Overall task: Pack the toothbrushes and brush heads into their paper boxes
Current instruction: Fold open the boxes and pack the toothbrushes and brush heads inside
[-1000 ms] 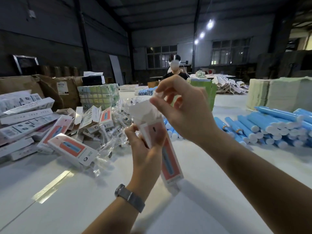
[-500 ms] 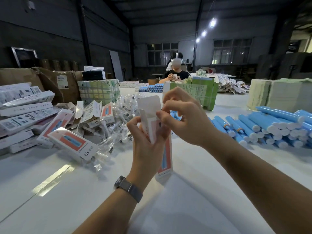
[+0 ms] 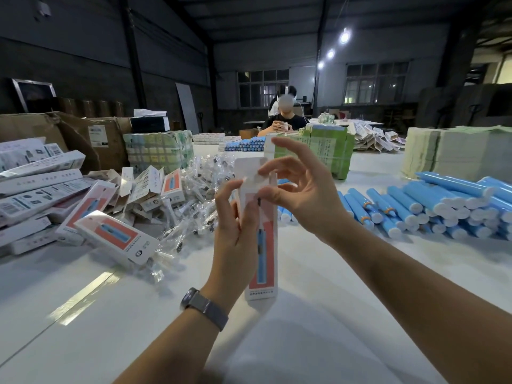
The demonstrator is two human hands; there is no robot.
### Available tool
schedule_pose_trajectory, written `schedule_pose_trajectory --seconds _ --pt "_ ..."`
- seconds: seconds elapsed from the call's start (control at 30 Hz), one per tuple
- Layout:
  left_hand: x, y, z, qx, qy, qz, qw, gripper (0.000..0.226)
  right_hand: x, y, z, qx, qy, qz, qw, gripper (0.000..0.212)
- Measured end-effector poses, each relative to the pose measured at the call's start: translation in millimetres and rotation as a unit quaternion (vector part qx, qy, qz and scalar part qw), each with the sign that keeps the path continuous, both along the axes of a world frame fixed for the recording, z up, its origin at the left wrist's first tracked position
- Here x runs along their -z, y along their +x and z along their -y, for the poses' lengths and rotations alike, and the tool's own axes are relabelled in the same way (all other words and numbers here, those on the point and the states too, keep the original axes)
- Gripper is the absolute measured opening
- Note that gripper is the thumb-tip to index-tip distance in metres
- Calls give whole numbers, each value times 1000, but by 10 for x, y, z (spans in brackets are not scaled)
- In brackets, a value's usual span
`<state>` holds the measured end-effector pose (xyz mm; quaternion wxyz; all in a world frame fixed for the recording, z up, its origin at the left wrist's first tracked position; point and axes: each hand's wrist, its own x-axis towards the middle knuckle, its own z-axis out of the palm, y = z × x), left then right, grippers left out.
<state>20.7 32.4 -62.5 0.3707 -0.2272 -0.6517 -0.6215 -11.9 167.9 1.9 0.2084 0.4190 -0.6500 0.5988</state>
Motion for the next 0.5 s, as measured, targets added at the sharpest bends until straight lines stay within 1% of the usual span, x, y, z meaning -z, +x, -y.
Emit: schedule_pose_trajectory --seconds 0.07,0.13,0.2,0.27,0.33,0.5 --pt "6 2 -3 -15 3 -9 1000 19 12 -5 -18 -22 -20 21 999 64" --pt "8 4 7 -13 9 -11 1000 23 5 7 -23 -13 -16 22 1000 59" --pt "0 3 13 -7 15 -8 1000 23 -9 16 -18 22 18 -2 1000 52" --pt "-3 -1 9 -4 19 -9 1000 24 -11 26 2 49 82 -48 994 38" --pt "-11 3 0 -7 18 -6 1000 25 -4 34 13 57 106 -61 991 26" --pt "-13 18 8 1 6 0 1000 16 -62 34 -7 21 40 -16 999 31"
